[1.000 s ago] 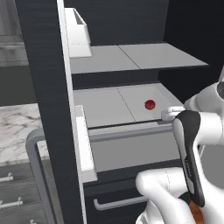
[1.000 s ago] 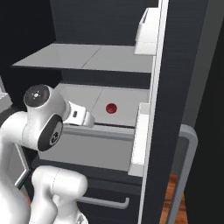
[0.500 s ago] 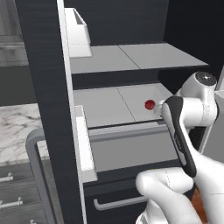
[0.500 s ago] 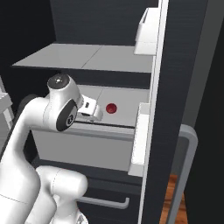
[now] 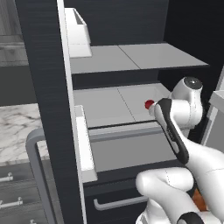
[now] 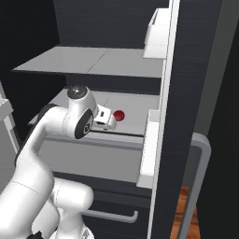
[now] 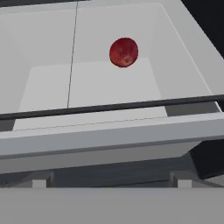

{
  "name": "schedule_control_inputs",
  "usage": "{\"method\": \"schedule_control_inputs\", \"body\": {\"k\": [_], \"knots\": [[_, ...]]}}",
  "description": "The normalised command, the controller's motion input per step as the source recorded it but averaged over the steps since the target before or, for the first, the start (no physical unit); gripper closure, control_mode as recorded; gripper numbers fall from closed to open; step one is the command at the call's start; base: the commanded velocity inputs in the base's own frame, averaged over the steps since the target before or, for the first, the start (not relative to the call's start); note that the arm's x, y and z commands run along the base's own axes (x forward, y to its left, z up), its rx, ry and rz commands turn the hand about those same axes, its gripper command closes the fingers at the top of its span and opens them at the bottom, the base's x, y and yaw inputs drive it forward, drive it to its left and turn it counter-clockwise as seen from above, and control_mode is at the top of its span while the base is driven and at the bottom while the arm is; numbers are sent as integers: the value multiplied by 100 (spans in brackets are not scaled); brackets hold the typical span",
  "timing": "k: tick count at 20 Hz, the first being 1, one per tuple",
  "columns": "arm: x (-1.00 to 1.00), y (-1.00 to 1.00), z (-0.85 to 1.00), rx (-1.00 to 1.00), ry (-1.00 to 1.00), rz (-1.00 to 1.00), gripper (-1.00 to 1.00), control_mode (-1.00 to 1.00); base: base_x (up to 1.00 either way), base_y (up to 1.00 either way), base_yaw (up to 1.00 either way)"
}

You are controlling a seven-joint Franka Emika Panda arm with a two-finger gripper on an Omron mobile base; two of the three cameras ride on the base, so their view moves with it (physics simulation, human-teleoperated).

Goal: Retrieve the orange and pear from the fridge and place them into the bowl on the dining table.

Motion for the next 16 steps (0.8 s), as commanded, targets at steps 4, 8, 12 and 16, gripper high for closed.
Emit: {"method": "schedule_control_inputs", "body": {"k": [4, 8, 12, 16], "knots": [[47, -16, -16, 0, 0, 0, -100, -100, 0, 0, 0], [46, -18, -11, 0, -2, 0, -100, -100, 0, 0, 0], [46, -6, -15, 0, -5, 0, -100, -100, 0, 0, 0], [42, -1, -10, 0, -2, 0, -100, -100, 0, 0, 0]]}}
